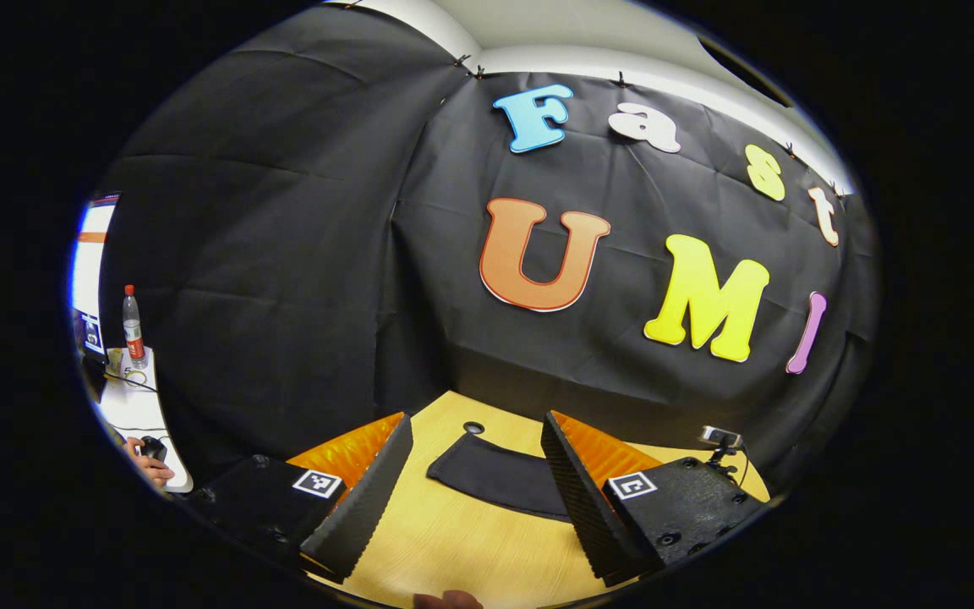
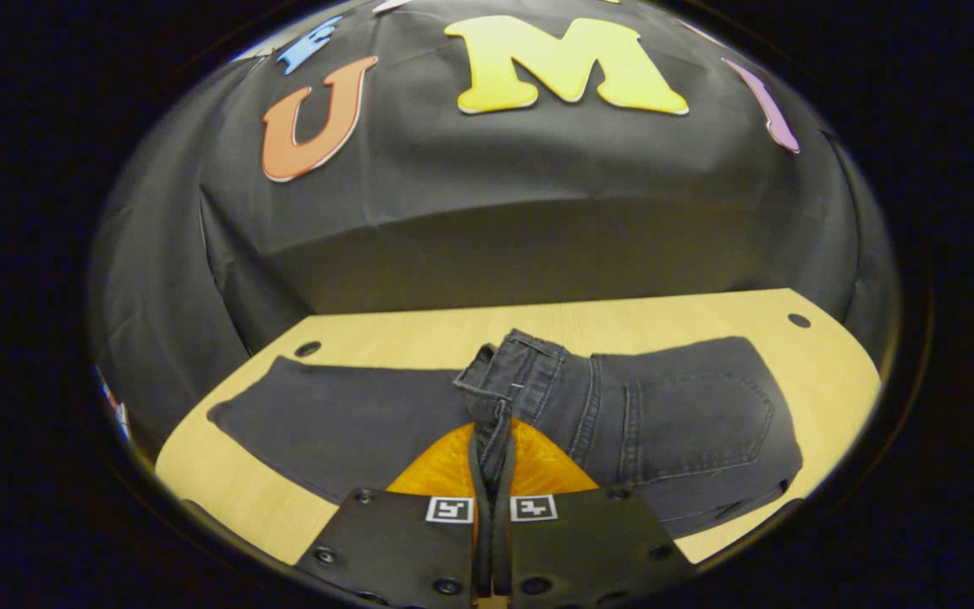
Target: Grasp the waist and the cuffs of the jeans and fold them to make the two legs overlap; first hold the waist and fold one-third of the jeans toward the cuffs, then hold the cuffs and fold the remaining one-third in the same direction to finish folding.
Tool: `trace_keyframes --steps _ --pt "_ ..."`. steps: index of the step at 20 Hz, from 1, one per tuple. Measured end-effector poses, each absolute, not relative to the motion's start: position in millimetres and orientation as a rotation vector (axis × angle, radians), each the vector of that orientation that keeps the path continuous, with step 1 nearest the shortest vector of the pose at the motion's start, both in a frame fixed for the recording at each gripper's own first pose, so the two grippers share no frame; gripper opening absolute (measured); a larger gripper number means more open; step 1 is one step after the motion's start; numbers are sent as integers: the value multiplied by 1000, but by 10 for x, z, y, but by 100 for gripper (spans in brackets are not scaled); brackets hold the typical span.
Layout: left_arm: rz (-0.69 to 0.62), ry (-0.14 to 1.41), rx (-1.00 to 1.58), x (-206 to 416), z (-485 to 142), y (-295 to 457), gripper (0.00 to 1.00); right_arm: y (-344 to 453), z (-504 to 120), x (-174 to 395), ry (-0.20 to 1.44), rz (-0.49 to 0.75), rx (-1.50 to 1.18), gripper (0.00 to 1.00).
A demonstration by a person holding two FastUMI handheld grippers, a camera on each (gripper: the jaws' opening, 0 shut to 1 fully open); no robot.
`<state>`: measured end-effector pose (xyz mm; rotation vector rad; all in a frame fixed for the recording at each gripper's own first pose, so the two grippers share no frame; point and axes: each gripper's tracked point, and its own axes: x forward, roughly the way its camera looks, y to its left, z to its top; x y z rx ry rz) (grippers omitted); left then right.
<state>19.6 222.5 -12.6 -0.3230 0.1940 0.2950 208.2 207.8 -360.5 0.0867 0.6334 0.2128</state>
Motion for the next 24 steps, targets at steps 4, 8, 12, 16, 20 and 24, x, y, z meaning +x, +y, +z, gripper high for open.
trace_keyframes --steps 4,8,12,16,20,24 --pt "298 199 -331 189 -137 2243 99 2143 -3765 2067 632 227 64 4" --pt "292 212 -333 230 -181 2225 99 2159 -3754 2043 642 255 68 11" --pt "303 213 -335 264 -184 2273 99 2310 -3683 1968 655 334 133 39" --pt "306 276 -412 382 -478 2274 98 2407 -3408 1905 609 380 85 88" --pt "320 363 -587 613 -1030 2282 99 2126 -2749 1998 495 411 92 88" --pt "352 444 -669 917 -1675 2305 99 1489 -2122 2163 395 376 75 84"
